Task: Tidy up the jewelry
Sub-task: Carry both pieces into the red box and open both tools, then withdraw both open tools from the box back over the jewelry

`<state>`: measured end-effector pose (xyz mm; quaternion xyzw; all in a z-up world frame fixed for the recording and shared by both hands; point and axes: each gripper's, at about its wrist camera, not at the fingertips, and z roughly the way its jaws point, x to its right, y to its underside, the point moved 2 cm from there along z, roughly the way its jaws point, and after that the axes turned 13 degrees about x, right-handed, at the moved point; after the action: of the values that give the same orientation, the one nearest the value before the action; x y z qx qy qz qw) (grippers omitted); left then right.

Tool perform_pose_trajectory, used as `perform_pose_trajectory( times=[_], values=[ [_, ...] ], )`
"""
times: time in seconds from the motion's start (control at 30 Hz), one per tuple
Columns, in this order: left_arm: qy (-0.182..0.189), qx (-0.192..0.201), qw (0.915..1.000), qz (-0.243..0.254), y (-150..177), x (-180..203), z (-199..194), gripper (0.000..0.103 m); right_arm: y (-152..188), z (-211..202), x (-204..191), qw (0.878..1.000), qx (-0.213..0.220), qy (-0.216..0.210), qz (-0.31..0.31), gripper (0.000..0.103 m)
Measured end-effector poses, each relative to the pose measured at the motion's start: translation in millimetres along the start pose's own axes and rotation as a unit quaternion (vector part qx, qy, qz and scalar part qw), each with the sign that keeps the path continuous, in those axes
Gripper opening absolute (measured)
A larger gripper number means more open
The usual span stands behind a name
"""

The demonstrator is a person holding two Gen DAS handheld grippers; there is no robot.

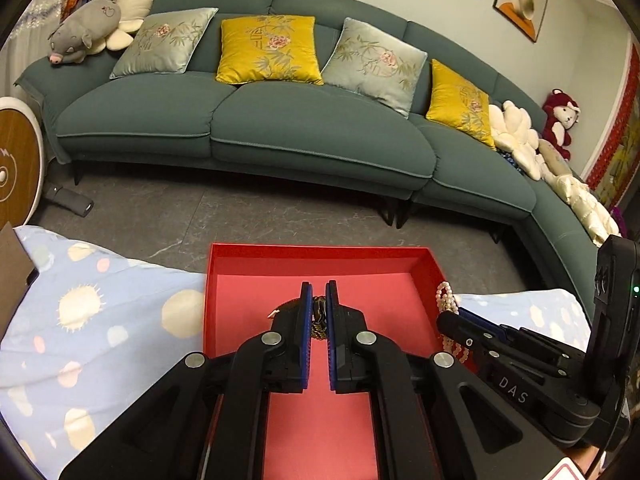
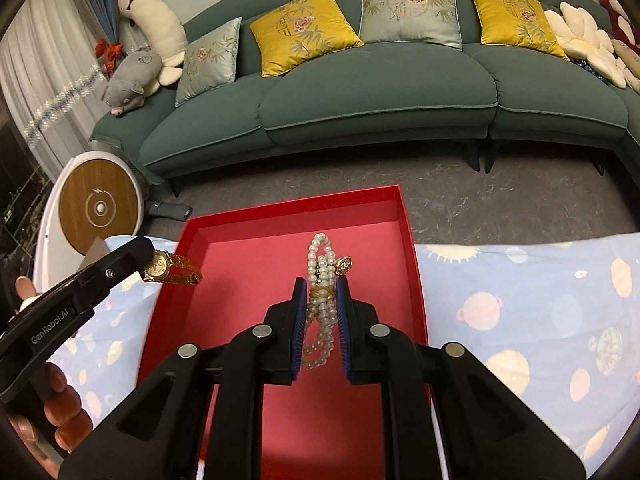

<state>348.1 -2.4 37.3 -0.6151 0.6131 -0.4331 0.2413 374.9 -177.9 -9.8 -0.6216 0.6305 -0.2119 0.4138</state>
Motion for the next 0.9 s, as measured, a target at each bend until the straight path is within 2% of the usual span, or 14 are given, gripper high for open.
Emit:
perform_pose_trajectory(
  times=[0.13, 0.23, 0.3, 0.33, 0.37, 0.43, 0.53, 0.7, 0.8, 0.9],
  values=[
    [-0.016, -0.012, 0.9998, -0.005, 4.1, -7.3, 21.6, 0.004, -2.2, 23.6, 4.6, 1.000, -0.008, 0.009, -0.002, 0.014],
    [-0.027, -0.012, 0.9996, -0.007, 8.4, -12.6, 28.1, 0.004, -7.8, 24.7, 1.4, 1.000, -0.007, 0.005, -0.010, 0.016],
    [-0.034, -0.002, 0.9994, -0.005, 10.5, -14.0, 27.3, 0.006, -10.1, 24.2, -1.4, 1.000, 0.001, 0.006, -0.020, 0.032],
    [-0.035, 0.000, 0.9994, -0.004, 11.4, -13.9, 26.4, 0.008, -11.3, 23.6, -0.2, 1.000, 0.007, 0.010, -0.023, 0.045],
    [-0.036, 0.000, 0.9993, -0.001, 12.8, -13.9, 26.2, 0.009, -11.5, 22.0, 0.9, 1.000, 0.015, 0.013, -0.023, 0.047],
    [-0.036, -0.002, 0.9993, 0.002, 15.2, -15.7, 24.6, 0.010, -11.6, 22.8, 3.8, 1.000, 0.012, 0.016, -0.021, 0.047],
    [-0.039, -0.015, 0.9991, 0.003, 26.0, -19.7, 19.2, 0.018, -1.8, 20.0, 6.0, 1.000, 0.001, 0.014, -0.005, 0.047],
    [-0.041, -0.058, 0.9974, 0.011, 52.6, -26.0, 12.6, 0.018, 16.6, 1.0, -8.7, 1.000, -0.001, 0.008, -0.022, 0.047],
    [-0.042, -0.056, 0.9967, 0.041, 63.2, -20.1, 0.3, 0.018, 25.1, -8.3, -13.6, 1.000, -0.005, 0.001, -0.025, 0.047],
    [-0.028, -0.070, 0.9960, 0.048, 78.7, -16.3, -11.2, 0.018, 28.7, -16.3, -10.8, 1.000, -0.005, -0.003, -0.023, 0.047]
  ],
)
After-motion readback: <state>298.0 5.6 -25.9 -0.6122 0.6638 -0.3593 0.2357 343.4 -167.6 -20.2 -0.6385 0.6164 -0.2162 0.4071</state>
